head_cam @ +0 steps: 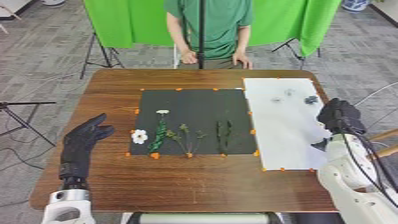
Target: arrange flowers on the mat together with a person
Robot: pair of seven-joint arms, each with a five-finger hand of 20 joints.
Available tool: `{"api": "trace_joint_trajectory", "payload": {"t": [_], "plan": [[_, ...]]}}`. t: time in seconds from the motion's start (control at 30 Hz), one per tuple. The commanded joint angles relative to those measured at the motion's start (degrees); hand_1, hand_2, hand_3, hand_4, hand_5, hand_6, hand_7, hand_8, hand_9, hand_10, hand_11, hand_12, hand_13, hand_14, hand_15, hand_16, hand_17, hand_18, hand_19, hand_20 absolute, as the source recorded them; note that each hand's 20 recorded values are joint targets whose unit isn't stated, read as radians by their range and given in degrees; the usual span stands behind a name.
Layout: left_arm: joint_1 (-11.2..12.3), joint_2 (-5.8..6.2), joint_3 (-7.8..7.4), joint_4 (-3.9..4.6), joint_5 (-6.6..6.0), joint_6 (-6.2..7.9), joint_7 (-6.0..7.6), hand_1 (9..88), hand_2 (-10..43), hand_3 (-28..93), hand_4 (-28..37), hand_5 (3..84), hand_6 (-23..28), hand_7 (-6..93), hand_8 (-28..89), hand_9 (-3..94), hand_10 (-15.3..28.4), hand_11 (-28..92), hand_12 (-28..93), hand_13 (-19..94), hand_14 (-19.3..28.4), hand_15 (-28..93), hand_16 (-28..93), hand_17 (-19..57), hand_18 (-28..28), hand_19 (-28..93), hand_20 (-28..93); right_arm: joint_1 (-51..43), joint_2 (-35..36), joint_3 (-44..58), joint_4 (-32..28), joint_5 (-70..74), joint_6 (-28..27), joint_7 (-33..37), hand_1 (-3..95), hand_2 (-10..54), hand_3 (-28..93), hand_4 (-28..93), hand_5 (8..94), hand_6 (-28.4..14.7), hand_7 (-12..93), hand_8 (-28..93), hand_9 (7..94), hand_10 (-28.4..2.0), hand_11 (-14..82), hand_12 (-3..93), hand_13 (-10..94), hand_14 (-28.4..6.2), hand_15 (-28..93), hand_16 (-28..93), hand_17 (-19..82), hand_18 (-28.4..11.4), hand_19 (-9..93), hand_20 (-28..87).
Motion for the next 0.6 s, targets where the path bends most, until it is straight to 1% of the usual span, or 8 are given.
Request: {"api": "trace_joint_trajectory", "payload": {"t": [0.03,0.1,0.17,0.3,0.4,0.47,0.53,0.6], "plan": [[0.87,-0.48,-0.61,-0.20,-0.43,0.61,-0.73,25.7,-0.8,71,-20.4,52.1,3.2,12.8,-6,56.7,15.6,21,15,50,18.6,23,-2,15.9,13.2,13,22,-0.44,-0.25,1.65,-13.76,12.17,-0.76,-2.57,64.2,-9.5,57,-21,80.1,0.9,20,8,87.3,-9.4,11.5,49.7,77,-8.2,66,33,34,-21.7,68,50],[1.18,-0.42,-0.66,-0.28,-0.67,0.48,-0.98,25.7,-0.8,70,-20.4,52.0,3.2,12.8,-6,56.7,15.6,21,15,50,18.6,23,-2,15.9,13.2,13,23,0.88,-0.33,-0.17,-14.82,10.44,-0.71,-3.69,64.2,-9.5,57,-21,80.2,0.9,20,8,87.4,-9.4,11.4,49.7,77,-8.2,67,33,34,-21.7,68,50],[0.94,-0.35,-0.57,-0.16,-0.34,0.19,-1.10,25.7,-0.9,71,-20.3,52.1,3.2,12.8,-6,56.6,15.6,21,15,50,18.6,23,-2,15.9,13.2,13,23,2.13,-0.25,-1.72,-14.68,7.74,0.13,-4.22,64.3,-9.5,57,-21,80.3,0.8,20,8,87.6,-9.3,11.3,49.7,77,-8.1,67,34,34,-21.8,68,51],[0.73,-0.66,-0.37,-0.15,-0.32,0.37,-0.88,25.7,-0.8,70,-20.5,52.1,3.2,12.9,-6,56.7,15.6,21,15,50,18.5,23,-2,15.9,13.2,13,23,3.54,1.08,-3.17,-11.60,1.52,-0.60,-3.26,64.0,-9.5,57,-21,80.3,0.9,19,9,87.7,-9.4,11.3,50.2,77,-8.0,67,34,34,-21.7,68,51],[1.04,-0.77,-0.50,-0.30,-0.30,0.53,-0.81,25.7,-0.8,71,-20.4,52.2,3.2,12.8,-6,56.7,15.6,21,15,50,18.5,23,-2,15.9,13.2,13,23,2.49,2.01,-1.47,-10.53,-2.80,-7.58,-1.73,61.7,-9.5,57,-20,78.1,0.9,20,10,85.0,-10.8,12.3,53.4,74,-9.0,69,35,31,-21.3,68,51],[1.18,-0.84,-0.62,-0.42,-0.32,0.72,-0.71,25.7,-0.8,71,-20.5,52.1,3.2,12.9,-6,56.7,15.6,21,15,50,18.5,23,-2,15.9,13.2,13,23,1.36,2.51,-0.15,-9.89,-2.66,-9.46,-1.49,59.3,-9.5,58,-20,75.4,0.4,21,9,81.7,-11.9,14.0,52.8,71,-10.0,70,35,30,-21.6,67,51],[1.76,-0.95,-0.82,-0.67,-0.40,1.05,-0.66,25.7,-0.8,71,-20.5,52.0,3.2,12.9,-6,56.7,15.6,21,15,50,18.5,23,-2,15.9,13.2,13,23,1.04,2.65,0.85,-9.19,-4.35,-14.74,-1.26,56.9,-9.5,57,-20,73.8,-0.2,20,8,76.4,-13.4,20.1,48.0,69,-10.9,70,35,28,-21.9,67,50],[1.90,-0.94,-0.86,-0.67,-0.47,1.07,-0.73,25.6,-0.8,71,-20.5,52.0,3.2,12.9,-6,56.7,15.6,21,15,50,18.5,23,-2,15.9,13.2,13,23,0.52,2.94,1.62,-8.63,-4.02,-18.26,-0.90,49.5,-9.5,63,-21,69.6,0.0,18,4,70.4,-14.8,28.6,35.6,66,-12.6,71,34,26,-22.3,66,50]]}}
